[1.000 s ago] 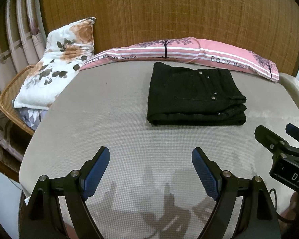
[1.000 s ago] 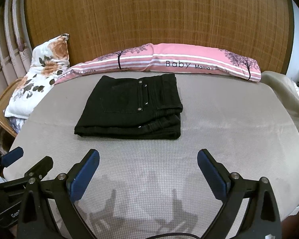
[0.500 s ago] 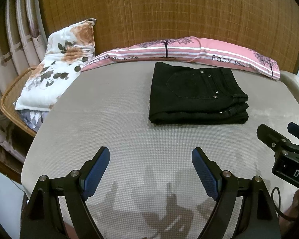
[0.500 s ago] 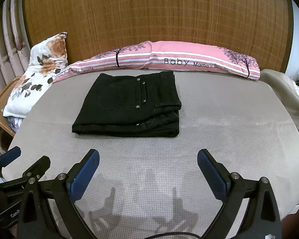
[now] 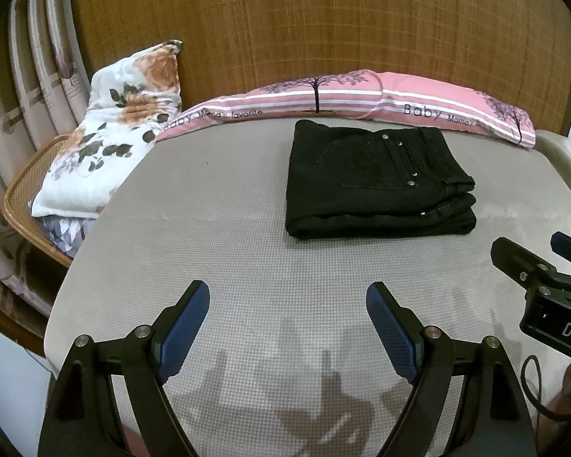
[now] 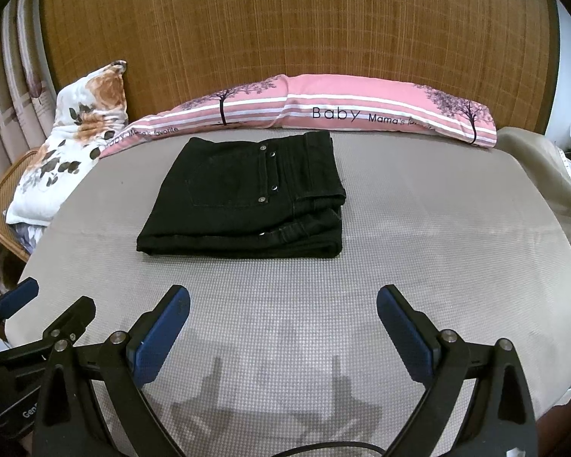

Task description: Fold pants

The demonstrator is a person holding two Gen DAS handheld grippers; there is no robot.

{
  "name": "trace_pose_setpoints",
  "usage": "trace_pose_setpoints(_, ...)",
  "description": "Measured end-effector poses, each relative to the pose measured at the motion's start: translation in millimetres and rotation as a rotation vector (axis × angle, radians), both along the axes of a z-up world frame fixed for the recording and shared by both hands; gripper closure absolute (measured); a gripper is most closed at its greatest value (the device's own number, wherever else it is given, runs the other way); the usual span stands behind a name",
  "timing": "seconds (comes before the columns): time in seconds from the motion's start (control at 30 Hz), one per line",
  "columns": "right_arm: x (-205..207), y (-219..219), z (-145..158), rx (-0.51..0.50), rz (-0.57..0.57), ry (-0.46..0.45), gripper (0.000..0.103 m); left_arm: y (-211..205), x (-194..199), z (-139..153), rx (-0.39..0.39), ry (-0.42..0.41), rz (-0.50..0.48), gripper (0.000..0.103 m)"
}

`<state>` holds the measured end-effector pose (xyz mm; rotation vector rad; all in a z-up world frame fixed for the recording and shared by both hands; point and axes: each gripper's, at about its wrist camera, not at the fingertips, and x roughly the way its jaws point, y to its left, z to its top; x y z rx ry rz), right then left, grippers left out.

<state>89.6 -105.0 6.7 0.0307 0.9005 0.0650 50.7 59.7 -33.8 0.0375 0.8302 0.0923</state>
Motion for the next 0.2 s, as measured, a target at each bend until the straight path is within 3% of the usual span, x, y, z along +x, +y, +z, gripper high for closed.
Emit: trace_pose_setpoints(0.2, -0.6, 0.2, -2.6, -0.001, -0.006, 0.003, 0.006, 2.3, -1.8, -0.9, -0.01, -0.002, -0.012, 0.018)
